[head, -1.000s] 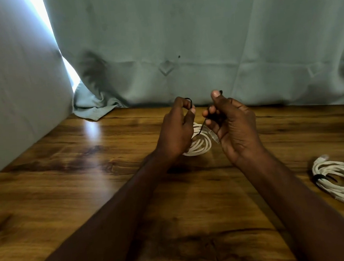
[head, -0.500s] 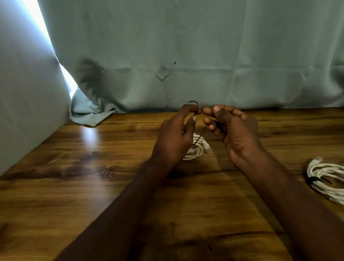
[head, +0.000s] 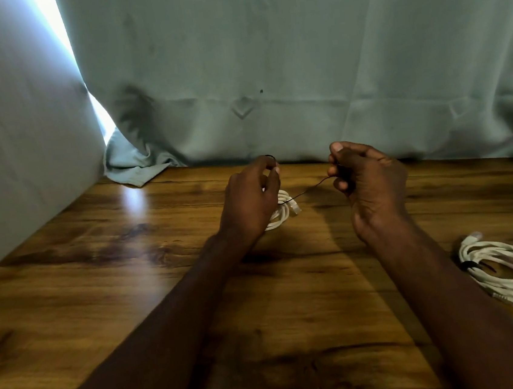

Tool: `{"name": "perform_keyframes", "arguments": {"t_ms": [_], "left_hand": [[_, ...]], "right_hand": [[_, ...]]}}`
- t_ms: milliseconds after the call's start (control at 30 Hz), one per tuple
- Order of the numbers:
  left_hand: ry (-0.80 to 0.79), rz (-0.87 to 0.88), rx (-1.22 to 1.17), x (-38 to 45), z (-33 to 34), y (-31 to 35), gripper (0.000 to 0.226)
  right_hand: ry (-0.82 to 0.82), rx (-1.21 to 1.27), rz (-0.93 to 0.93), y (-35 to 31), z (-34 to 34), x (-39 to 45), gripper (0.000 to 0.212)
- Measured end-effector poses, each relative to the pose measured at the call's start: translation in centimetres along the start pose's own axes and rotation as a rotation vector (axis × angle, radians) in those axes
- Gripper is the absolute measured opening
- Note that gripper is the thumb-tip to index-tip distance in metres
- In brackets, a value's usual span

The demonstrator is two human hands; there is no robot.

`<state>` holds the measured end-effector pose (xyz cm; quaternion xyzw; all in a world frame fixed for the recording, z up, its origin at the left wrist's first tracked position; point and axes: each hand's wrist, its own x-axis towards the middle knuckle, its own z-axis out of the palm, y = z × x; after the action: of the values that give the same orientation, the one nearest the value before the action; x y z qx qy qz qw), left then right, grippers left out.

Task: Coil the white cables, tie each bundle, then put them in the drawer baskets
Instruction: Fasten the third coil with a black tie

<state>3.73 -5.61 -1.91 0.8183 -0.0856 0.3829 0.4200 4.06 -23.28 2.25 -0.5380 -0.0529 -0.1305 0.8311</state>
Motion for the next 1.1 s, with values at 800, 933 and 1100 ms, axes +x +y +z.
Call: {"name": "perform_keyframes", "arguments": {"t_ms": [800,933,1100], "left_hand": [[-0.271,0.141,0.044,-0.2,-0.4,0.7,0.025],[-0.272,0.147,0.038,-0.3,-0.4,0.7,0.029],[-0.289,0.155,0.009,-0.3,-0.3,0.7,0.031]], "right_hand": [[-0.123,-0.304,-0.084,1.3,0.0,0.0,0.009],[-0.125,-0.343,-0.126,1.6,-0.1,-0.1,0.011],[-0.102,-0.383,-0.151,1.9,-0.3,0.2,0.013]]}}
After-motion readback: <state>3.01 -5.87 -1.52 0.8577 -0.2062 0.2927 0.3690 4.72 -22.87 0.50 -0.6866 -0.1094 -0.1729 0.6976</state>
